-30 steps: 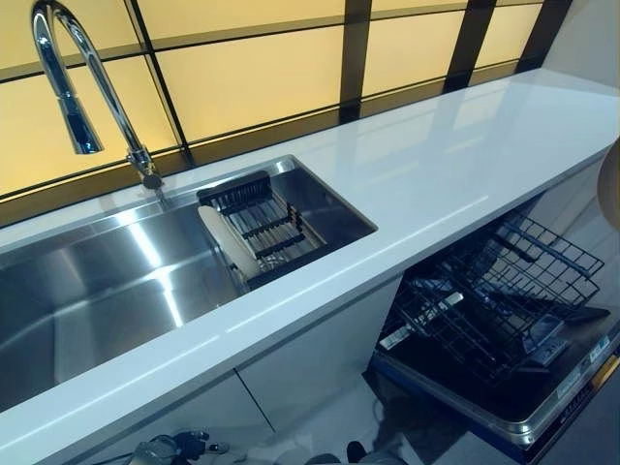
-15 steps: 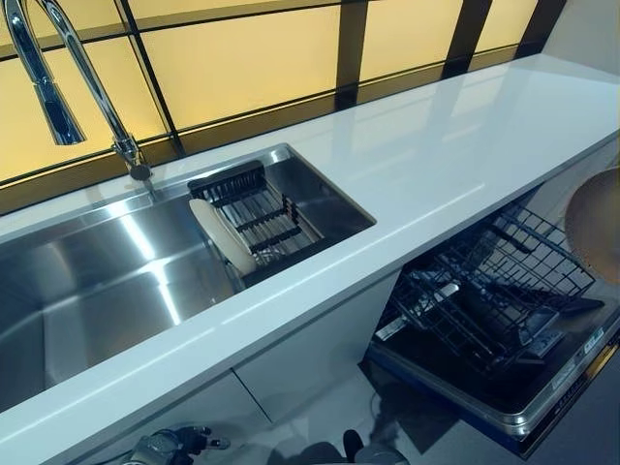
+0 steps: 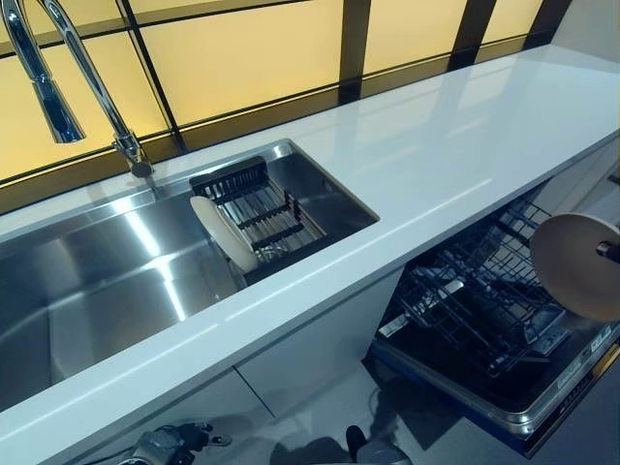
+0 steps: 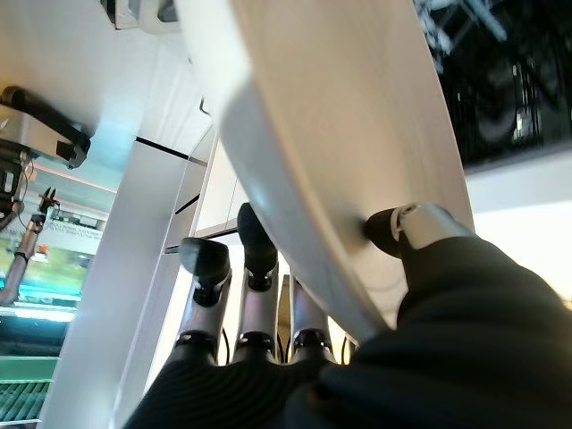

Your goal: Take plates into dishwasher

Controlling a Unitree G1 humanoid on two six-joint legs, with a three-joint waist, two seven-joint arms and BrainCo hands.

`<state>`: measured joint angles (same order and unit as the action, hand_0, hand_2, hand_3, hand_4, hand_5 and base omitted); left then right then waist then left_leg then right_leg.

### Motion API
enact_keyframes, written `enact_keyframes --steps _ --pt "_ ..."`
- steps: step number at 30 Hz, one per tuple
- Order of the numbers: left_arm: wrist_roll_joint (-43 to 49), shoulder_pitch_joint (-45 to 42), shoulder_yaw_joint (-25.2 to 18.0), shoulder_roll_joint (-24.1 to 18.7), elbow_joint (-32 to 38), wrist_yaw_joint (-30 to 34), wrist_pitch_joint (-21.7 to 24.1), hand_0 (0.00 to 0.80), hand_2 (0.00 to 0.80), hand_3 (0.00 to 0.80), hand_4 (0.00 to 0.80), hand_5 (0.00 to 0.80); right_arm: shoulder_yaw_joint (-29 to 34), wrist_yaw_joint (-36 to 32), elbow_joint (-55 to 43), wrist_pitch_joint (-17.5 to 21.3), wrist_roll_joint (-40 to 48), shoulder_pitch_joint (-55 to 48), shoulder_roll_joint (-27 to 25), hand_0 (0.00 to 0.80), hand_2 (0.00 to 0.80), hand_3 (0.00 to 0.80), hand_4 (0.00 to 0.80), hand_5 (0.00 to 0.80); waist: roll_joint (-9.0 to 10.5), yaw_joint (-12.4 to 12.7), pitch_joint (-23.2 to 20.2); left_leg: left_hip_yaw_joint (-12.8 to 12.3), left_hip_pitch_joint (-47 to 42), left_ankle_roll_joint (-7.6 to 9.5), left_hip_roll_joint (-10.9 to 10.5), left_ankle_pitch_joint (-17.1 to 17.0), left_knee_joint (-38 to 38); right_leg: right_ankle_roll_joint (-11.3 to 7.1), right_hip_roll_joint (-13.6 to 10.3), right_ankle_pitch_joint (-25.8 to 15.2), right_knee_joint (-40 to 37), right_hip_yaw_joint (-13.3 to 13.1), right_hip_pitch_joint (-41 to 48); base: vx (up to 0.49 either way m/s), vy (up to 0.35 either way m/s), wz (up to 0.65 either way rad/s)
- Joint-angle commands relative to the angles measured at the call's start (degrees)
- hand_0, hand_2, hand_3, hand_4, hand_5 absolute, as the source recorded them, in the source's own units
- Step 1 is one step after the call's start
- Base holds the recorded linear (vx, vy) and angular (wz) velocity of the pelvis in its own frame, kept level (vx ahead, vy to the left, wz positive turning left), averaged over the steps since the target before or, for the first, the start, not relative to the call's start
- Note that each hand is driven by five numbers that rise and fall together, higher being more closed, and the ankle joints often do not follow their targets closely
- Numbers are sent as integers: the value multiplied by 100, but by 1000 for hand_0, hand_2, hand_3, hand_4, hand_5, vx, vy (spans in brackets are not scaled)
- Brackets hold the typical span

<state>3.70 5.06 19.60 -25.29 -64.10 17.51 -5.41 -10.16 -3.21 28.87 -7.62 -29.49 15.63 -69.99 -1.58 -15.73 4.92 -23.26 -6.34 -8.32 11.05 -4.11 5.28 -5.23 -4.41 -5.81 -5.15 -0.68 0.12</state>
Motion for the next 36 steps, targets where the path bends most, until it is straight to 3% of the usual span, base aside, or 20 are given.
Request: enact_keyframes --steps 1,7,14,36 --pt "130 484 116 -369 63 3 36 0 0 0 0 0 -269 251 117 -292 -444 694 319 800 800 800 800 800 374 284 -80 101 -550 103 86 454 -28 -524 -323 -67 15 150 -54 -21 -37 5" --pt "126 553 262 -310 73 -10 -19 0 0 0 0 0 -957 394 629 -611 -1015 1168 708 800 800 800 800 800 349 469 -113 158 -505 91 102 412 -28 -524 -368 -80 15 287 -54 -4 -36 10" --pt "219 599 307 -270 11 -18 -131 0 0 0 0 0 -1388 315 1155 -841 -924 1606 1068 800 800 800 800 800 322 616 -95 242 -469 77 115 375 -28 -520 -407 -69 15 404 -22 19 -36 9" --pt "318 848 472 -39 -19 -91 -254 0 0 0 0 0 -1767 -60 2227 -1297 -714 1931 2305 800 800 800 800 800 169 897 85 451 -330 55 142 276 -28 -514 -502 -51 15 666 25 4 -12 7"
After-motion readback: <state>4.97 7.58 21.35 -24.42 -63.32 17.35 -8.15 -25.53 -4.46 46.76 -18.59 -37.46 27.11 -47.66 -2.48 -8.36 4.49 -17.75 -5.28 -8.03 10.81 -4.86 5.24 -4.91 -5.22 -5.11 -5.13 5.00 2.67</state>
